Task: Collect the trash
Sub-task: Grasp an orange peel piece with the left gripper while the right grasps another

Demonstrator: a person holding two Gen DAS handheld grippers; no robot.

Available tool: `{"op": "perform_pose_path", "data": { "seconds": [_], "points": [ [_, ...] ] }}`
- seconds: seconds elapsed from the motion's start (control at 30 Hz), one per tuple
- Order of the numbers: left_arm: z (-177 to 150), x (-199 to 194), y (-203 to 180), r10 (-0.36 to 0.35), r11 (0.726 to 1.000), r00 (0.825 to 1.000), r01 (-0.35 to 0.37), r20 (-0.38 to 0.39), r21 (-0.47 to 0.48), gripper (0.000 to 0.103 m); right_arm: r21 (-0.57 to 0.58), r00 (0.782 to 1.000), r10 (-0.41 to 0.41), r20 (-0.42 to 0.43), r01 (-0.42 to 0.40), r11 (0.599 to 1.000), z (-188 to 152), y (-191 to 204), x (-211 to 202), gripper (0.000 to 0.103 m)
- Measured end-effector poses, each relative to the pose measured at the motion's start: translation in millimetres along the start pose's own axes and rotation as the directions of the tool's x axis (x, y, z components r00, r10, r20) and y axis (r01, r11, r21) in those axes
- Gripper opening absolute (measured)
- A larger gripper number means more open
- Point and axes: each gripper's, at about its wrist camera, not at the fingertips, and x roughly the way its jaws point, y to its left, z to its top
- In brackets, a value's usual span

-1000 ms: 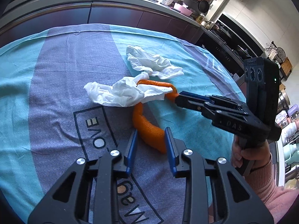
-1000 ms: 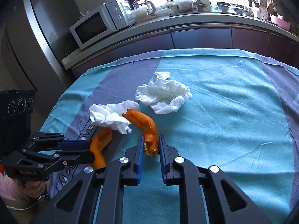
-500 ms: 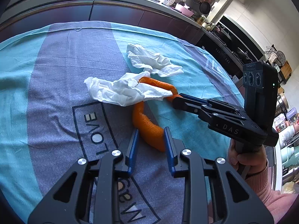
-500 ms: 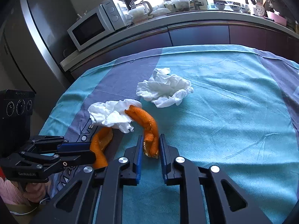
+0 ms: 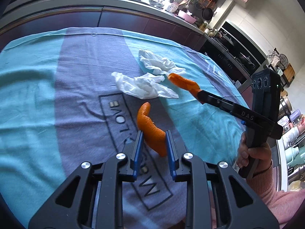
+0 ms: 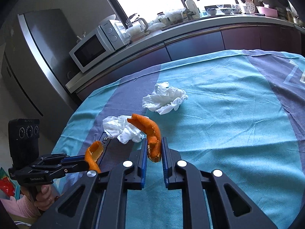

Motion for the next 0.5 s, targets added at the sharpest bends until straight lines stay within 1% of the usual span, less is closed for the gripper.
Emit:
{"op": "perform_pose_path", "data": {
  "seconds": [0.13, 0.23, 0.33, 0.5],
  "points": [
    [-12, -24, 16, 0.036, 0.999, 0.999, -0.036, 0.030, -0.023, 0.024, -0.014, 0.999, 0.034, 0.023, -0.034, 0.999, -2, 14, -4, 0.013],
    [-22, -42, 29, 0.074, 0.997, 0.996, -0.072, 0.050, -0.038, 0.024, -0.034, 0.997, 0.077, 0.032, -0.076, 0.997, -3, 30, -5, 0.013],
    [-30, -60, 43, 0.101, 0.993, 0.992, -0.096, 0.070, -0.071, 0.024, -0.062, 0.992, 0.129, 0.016, -0.128, 0.990, -5, 50, 2, 0.013],
    [-40, -90, 65, 0.149, 0.983, 0.983, -0.135, 0.110, -0.124, 0.024, -0.097, 0.977, 0.208, -0.046, -0.211, 0.973, -11, 86, 27, 0.013]
  ]
}}
